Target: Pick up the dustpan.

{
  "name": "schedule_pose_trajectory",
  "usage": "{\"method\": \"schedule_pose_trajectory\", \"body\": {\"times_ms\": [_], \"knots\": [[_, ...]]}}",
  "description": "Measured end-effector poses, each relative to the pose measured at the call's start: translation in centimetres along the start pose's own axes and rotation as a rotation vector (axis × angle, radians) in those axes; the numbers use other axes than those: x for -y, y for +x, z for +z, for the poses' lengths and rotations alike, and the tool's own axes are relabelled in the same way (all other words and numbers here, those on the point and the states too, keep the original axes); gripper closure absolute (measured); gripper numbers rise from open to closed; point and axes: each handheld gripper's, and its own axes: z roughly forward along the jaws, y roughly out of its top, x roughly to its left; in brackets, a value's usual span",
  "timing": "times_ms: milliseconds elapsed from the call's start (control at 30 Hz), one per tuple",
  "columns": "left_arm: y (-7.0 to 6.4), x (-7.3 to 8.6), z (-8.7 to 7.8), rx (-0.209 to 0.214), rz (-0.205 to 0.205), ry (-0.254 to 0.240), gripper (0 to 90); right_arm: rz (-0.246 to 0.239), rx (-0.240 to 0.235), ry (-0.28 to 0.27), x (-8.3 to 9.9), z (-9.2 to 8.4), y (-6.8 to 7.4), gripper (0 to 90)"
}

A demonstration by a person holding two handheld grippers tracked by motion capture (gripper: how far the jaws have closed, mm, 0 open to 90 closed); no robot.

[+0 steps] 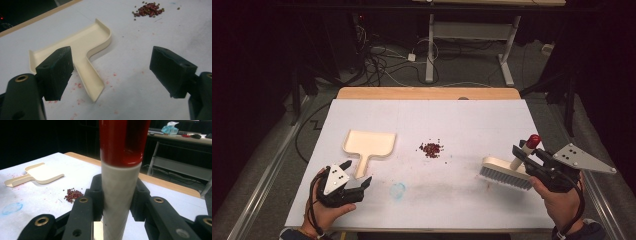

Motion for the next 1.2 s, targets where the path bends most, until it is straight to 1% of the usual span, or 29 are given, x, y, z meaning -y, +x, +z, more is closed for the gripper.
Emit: {"method": "schedule_pose_trajectory", "body": {"times_ms": [67,100,200,233,267,367,433,500,567,667,700,767,867,933,1000,1033,1067,1133,1200], "knots": [[-0.2,-0.1,0.3,0.005,0.015,0.009,18.7,0.009,-0.002,0.001,0.2,0.1,-0.1,69.7],[-0.3,-0.1,0.3,0.006,0.029,0.014,18.7,0.008,-0.004,0.002,0.2,0.2,-0.2,69.7],[-0.6,0.1,0.3,0.010,0.049,0.027,18.8,0.007,-0.001,0.006,0.2,0.5,-0.1,69.8],[-0.6,0.2,0.3,0.007,0.051,0.031,18.8,0.013,-0.003,0.005,0.2,0.6,-0.1,69.8],[-0.6,0.2,0.4,0.010,0.045,0.028,18.7,0.006,-0.006,0.004,0.2,0.7,-0.1,69.8],[-0.6,0.1,0.4,0.012,0.058,0.033,18.8,-0.001,-0.016,0.007,0.2,1.0,0.0,69.7],[-0.6,0.2,0.5,0.018,0.064,0.037,18.7,0.004,-0.018,0.004,0.2,1.2,0.0,69.7],[-0.6,0.2,0.4,0.035,0.054,0.023,18.7,0.005,-0.012,0.007,0.2,1.4,-0.1,69.8],[-0.6,0.3,0.4,0.048,0.047,0.024,18.7,0.006,-0.014,0.005,0.0,1.5,-0.1,69.8],[-0.7,0.5,0.5,0.044,0.048,0.047,18.7,-0.005,-0.013,-0.003,-0.3,2.0,-0.1,69.8],[-0.7,0.6,0.4,0.040,0.047,0.055,18.7,0.000,-0.016,-0.003,-0.4,2.3,0.0,69.8],[-0.6,0.6,0.3,0.038,0.037,0.050,18.7,-0.005,-0.022,-0.006,-0.6,2.9,0.0,69.8],[-0.5,0.7,0.4,0.032,0.029,0.058,18.7,-0.006,-0.036,-0.006,-0.7,4.1,-0.1,69.8],[-0.5,0.8,0.5,0.032,0.032,0.068,18.7,-0.017,-0.020,0.001,-0.8,4.9,0.0,69.7],[-0.6,0.8,0.4,0.031,0.038,0.068,18.7,-0.020,-0.013,0.006,-0.9,5.5,0.0,69.8],[-0.6,0.8,0.4,0.032,0.038,0.069,18.7,-0.020,-0.013,0.006,-0.9,5.5,0.0,69.8],[-0.6,0.9,0.3,0.032,0.033,0.066,18.7,-0.024,-0.003,0.006,-1.0,6.0,0.0,69.7],[-0.5,1.0,0.3,0.028,0.031,0.070,18.7,-0.021,-0.001,0.008,-1.1,6.1,-0.1,69.8],[-0.4,1.0,0.4,0.017,0.009,0.083,18.7,-0.019,0.003,0.003,-1.2,6.2,-0.1,69.8]]}}
